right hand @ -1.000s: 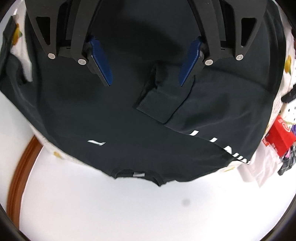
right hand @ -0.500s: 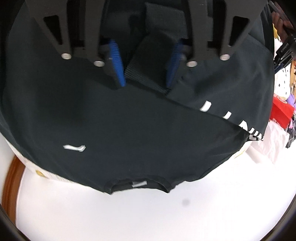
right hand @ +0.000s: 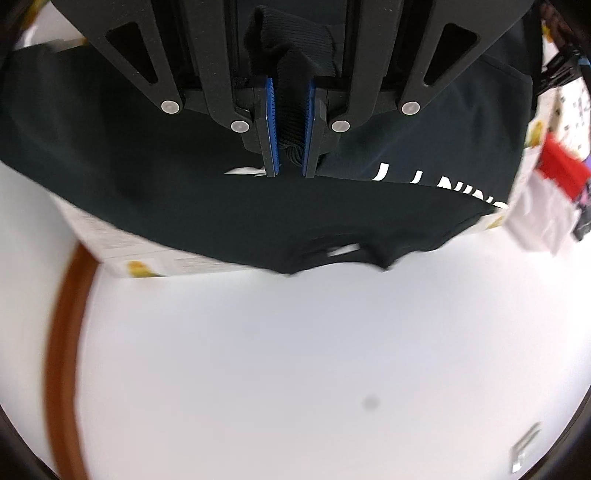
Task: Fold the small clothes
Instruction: 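Grasp the sweatshirt side edge with the right gripper and fold it inward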
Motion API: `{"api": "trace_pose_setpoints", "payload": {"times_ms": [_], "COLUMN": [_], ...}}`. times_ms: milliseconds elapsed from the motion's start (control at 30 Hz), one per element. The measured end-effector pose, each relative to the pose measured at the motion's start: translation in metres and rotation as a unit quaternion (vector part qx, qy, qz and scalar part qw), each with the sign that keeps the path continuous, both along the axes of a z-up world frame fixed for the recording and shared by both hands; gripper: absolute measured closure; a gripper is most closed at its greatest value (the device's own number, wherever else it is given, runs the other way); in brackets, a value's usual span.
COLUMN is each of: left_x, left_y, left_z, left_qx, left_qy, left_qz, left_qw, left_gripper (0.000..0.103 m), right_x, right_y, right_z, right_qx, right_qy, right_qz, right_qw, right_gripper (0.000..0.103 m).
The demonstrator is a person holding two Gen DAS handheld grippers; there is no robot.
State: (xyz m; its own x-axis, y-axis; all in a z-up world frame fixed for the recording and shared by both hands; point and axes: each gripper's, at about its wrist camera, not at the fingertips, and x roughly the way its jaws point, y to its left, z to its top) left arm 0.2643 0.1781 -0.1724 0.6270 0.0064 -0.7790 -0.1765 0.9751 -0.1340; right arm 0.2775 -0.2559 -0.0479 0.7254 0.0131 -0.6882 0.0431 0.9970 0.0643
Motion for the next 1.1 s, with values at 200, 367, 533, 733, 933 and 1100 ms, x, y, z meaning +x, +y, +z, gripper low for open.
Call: {"api": "trace_pose_setpoints", "payload": {"times_ms": [200,367,533,733,933,1100], "left_x": [0.0,-0.001,-0.004,-0.01,-0.026,-0.056], "left_y": [0.0,-0.001,0.001,-0.002,-0.016,-0.027], "left_z": [0.0,0.001,0.001,0.006,0.013,0.022], "left_qx": [0.003,0.006,0.01,0.013,0.018,0.003], "left_qy": [0.001,0.005,0.008,0.016,0.021,0.01], "left_qz": [0.001,0.005,0.01,0.005,-0.013,-0.029], "left_qw": [1.0,1.0,0.9999,0.9998,0.9995,0.9995], "left_gripper": [0.097,0.097,0.097,0.097,0.086,0.06], "right_x": [0.003,0.011,0.004,-0.005,-0.06,-0.119], "right_y": [-0.047,-0.062,-0.071,-0.074,-0.073,-0.074], "right_z": [-0.012,-0.033,-0.049,-0.055,-0.044,-0.044], "right_qx": [-0.01,-0.031,-0.039,-0.075,-0.075,-0.062], "right_qy": [0.012,0.044,0.063,0.096,0.098,0.105], "right_qz": [-0.052,-0.066,-0.08,-0.091,-0.085,-0.079], "right_qw": [0.999,0.996,0.994,0.988,0.989,0.989], "right_gripper": [0.091,0.091,0.09,0.077,0.065,0.048]}}
